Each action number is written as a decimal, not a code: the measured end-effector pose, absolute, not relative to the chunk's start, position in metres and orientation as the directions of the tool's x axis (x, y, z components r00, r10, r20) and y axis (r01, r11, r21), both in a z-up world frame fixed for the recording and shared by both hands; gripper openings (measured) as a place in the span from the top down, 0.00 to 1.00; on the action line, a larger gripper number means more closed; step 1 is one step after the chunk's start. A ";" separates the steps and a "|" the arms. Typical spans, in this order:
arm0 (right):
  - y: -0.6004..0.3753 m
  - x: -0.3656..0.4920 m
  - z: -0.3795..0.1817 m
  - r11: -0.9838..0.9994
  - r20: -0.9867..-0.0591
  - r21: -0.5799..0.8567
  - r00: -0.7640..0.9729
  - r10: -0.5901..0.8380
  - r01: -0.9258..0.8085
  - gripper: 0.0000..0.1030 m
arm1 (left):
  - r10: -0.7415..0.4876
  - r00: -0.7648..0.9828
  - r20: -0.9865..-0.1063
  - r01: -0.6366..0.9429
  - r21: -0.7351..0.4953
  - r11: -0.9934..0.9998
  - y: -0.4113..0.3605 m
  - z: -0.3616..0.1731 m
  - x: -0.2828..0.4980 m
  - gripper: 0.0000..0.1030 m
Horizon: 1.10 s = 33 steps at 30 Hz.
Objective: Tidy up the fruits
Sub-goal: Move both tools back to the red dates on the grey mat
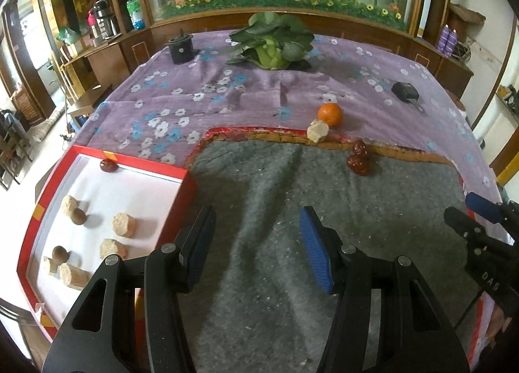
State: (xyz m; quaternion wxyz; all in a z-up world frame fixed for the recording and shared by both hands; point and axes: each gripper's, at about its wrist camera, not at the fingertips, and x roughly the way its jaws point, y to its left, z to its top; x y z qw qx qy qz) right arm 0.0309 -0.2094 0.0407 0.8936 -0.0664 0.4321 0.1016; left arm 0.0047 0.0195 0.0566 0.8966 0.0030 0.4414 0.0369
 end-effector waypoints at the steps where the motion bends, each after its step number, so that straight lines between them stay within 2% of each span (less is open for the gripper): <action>1: -0.212 0.032 0.041 0.972 -0.786 -0.030 0.607 0.121 -0.234 0.57 | 0.067 0.605 -0.793 -0.058 0.040 0.997 0.017 0.055 0.006 0.48; 19: -0.256 0.043 0.032 0.987 -0.802 -0.063 0.596 0.037 -0.146 0.56 | 0.050 0.577 -0.815 -0.028 0.042 0.999 -0.003 0.043 0.022 0.48; 27: -0.260 0.047 0.029 0.988 -0.808 -0.058 0.588 0.035 -0.140 0.56 | 0.047 0.569 -0.821 -0.028 0.038 0.999 -0.005 0.040 0.025 0.48; 33: -0.259 0.052 0.032 0.987 -0.804 0.004 0.586 0.098 -0.160 0.56 | -0.028 0.548 -0.836 0.000 -0.034 0.999 -0.007 0.038 0.034 0.48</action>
